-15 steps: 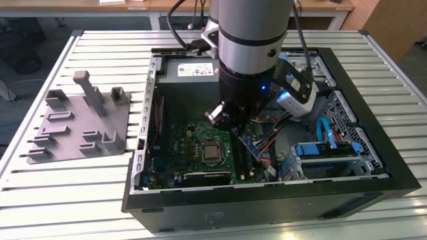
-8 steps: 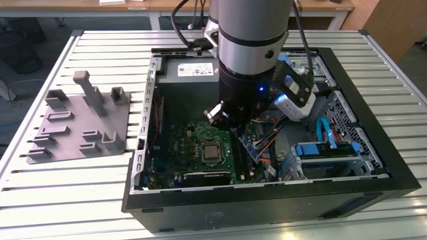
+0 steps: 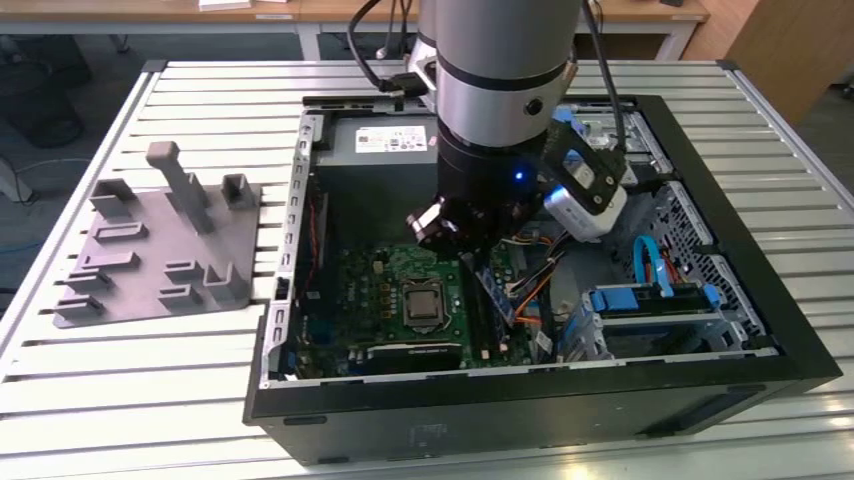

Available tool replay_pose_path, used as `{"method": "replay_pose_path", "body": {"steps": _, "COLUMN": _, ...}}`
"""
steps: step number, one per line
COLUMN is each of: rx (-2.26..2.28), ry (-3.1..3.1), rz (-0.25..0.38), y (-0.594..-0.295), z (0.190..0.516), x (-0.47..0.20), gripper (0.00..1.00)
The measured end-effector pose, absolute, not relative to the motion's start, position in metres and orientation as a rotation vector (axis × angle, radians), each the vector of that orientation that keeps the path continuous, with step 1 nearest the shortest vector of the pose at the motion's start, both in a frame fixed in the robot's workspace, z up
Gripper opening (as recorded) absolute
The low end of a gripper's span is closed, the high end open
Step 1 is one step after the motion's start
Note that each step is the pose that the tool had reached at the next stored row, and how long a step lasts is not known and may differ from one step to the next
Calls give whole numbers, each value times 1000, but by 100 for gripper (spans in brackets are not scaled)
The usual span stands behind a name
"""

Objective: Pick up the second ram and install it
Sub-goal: 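Insert the second ram into the second slot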

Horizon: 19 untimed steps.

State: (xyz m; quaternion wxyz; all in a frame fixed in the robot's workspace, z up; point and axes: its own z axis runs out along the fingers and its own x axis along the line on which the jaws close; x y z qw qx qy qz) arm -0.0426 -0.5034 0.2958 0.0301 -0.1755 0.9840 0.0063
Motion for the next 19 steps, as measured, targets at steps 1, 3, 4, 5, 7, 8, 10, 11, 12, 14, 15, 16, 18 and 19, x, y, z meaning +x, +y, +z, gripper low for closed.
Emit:
{"method": "replay_pose_path", "body": {"steps": 1, "rx": -533, "ry": 3035, "rz": 19, "y": -503, "z": 295, "x": -42, "gripper": 14}}
{"method": "replay_pose_path", "body": {"steps": 3, "rx": -492, "ry": 3041, "rz": 18, "y": -503, "z": 295, "x": -42, "gripper": 14}}
{"method": "replay_pose_path", "body": {"steps": 4, "rx": -467, "ry": 3045, "rz": 17, "y": -503, "z": 294, "x": -43, "gripper": 14}}
{"method": "replay_pose_path", "body": {"steps": 5, "rx": -442, "ry": 3049, "rz": 16, "y": -503, "z": 294, "x": -43, "gripper": 14}}
{"method": "replay_pose_path", "body": {"steps": 7, "rx": -395, "ry": 3055, "rz": 15, "y": -503, "z": 293, "x": -43, "gripper": 14}}
{"method": "replay_pose_path", "body": {"steps": 8, "rx": -370, "ry": 3058, "rz": 14, "y": -503, "z": 293, "x": -43, "gripper": 14}}
{"method": "replay_pose_path", "body": {"steps": 10, "rx": -322, "ry": 3064, "rz": 13, "y": -503, "z": 292, "x": -43, "gripper": 14}}
{"method": "replay_pose_path", "body": {"steps": 11, "rx": -296, "ry": 3066, "rz": 12, "y": -503, "z": 292, "x": -43, "gripper": 14}}
{"method": "replay_pose_path", "body": {"steps": 12, "rx": -269, "ry": 3069, "rz": 11, "y": -503, "z": 292, "x": -43, "gripper": 14}}
{"method": "replay_pose_path", "body": {"steps": 14, "rx": -214, "ry": 3073, "rz": 9, "y": -503, "z": 291, "x": -43, "gripper": 14}}
{"method": "replay_pose_path", "body": {"steps": 15, "rx": -187, "ry": 3075, "rz": 9, "y": -503, "z": 291, "x": -43, "gripper": 14}}
{"method": "replay_pose_path", "body": {"steps": 16, "rx": -161, "ry": 3076, "rz": 8, "y": -503, "z": 291, "x": -43, "gripper": 14}}
{"method": "replay_pose_path", "body": {"steps": 18, "rx": -105, "ry": 3078, "rz": 6, "y": -503, "z": 291, "x": -43, "gripper": 14}}
{"method": "replay_pose_path", "body": {"steps": 19, "rx": -79, "ry": 3079, "rz": 5, "y": -503, "z": 290, "x": -43, "gripper": 14}}
